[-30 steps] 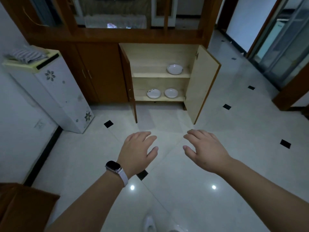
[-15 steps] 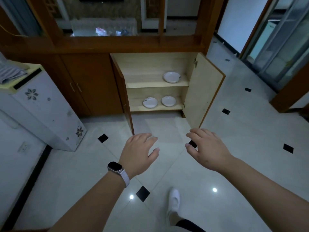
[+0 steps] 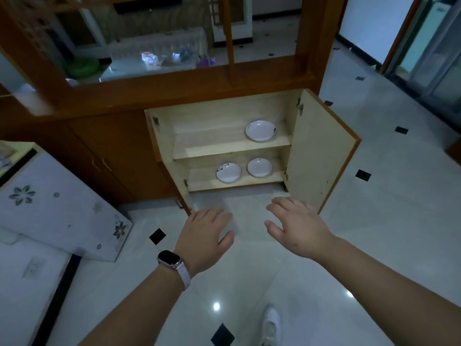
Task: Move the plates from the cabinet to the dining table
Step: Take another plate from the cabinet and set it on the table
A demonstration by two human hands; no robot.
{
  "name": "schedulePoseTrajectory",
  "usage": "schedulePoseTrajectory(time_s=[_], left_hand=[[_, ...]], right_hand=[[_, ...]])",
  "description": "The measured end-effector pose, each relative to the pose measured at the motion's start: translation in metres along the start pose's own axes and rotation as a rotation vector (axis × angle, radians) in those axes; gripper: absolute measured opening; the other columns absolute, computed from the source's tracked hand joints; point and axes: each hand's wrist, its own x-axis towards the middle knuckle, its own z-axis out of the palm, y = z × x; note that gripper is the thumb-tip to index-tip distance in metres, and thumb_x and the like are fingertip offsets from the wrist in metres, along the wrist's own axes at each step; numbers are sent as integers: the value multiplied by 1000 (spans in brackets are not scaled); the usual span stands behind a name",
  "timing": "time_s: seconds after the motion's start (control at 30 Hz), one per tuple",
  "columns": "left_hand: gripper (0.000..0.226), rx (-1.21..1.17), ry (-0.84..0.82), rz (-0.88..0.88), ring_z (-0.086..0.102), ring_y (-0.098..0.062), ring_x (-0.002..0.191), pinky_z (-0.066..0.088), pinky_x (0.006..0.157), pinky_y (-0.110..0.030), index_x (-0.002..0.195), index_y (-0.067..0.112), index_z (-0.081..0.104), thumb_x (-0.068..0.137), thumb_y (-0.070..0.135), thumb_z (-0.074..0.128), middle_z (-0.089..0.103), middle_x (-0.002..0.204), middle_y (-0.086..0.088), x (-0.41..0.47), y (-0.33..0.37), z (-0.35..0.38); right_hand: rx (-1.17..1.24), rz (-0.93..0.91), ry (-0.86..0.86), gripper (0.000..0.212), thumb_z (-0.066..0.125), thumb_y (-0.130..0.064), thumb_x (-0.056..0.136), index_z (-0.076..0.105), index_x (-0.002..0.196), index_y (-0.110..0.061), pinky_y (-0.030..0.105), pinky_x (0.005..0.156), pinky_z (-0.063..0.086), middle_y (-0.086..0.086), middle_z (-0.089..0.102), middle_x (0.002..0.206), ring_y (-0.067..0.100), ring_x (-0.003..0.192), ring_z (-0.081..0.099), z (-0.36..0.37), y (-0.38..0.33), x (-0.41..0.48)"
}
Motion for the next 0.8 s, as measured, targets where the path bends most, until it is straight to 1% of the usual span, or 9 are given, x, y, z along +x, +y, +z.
schedulePoseTrajectory(time_s=[0.13, 0.23, 0.37, 0.53, 0.63, 0.8], left_hand=[[46, -2, 22, 28, 59, -27, 107, 46, 91, -40, 118, 19, 64, 87, 46, 44, 64, 121, -5, 66, 2, -3], [47, -2, 39, 40, 59, -27, 105, 47, 90, -39, 117, 18, 65, 86, 46, 45, 65, 118, -5, 102, -2, -3], [45, -3, 34, 64, 60, -27, 105, 46, 92, -39, 116, 20, 65, 85, 46, 45, 65, 119, -5, 151, -13, 5], [47, -29, -10, 84, 59, -26, 106, 45, 92, -39, 118, 21, 65, 84, 46, 44, 64, 120, -3, 210, -36, 27], [49, -52, -41, 108, 58, -26, 110, 44, 93, -39, 120, 21, 64, 84, 46, 43, 64, 122, -3, 253, -56, 46], [48, -93, -96, 162, 61, -27, 105, 47, 88, -40, 116, 20, 67, 82, 46, 45, 66, 117, -4, 335, -95, 82]], right_hand=[[-3, 23, 16, 73, 15, -61, 84, 52, 134, -23, 34, 103, 29, -1, 50, 139, 20, 129, 41, -18, 38, 48], [-7, 24, 54, 74, 14, -61, 83, 56, 128, -21, 35, 100, 32, -2, 53, 135, 20, 126, 44, -29, 55, 74], [-3, 50, 62, 70, 17, -59, 84, 59, 124, -20, 36, 98, 35, 0, 55, 133, 22, 123, 47, -37, 77, 108], [13, 95, 49, 72, 15, -60, 84, 58, 126, -20, 33, 100, 33, -2, 53, 135, 20, 123, 46, -27, 102, 156], [10, 140, 24, 69, 18, -59, 85, 60, 124, -19, 34, 100, 33, -2, 54, 134, 20, 122, 48, -17, 115, 192], [6, 185, -2, 59, 26, -56, 90, 58, 126, -20, 33, 100, 33, -1, 55, 133, 20, 122, 47, -2, 141, 262]])
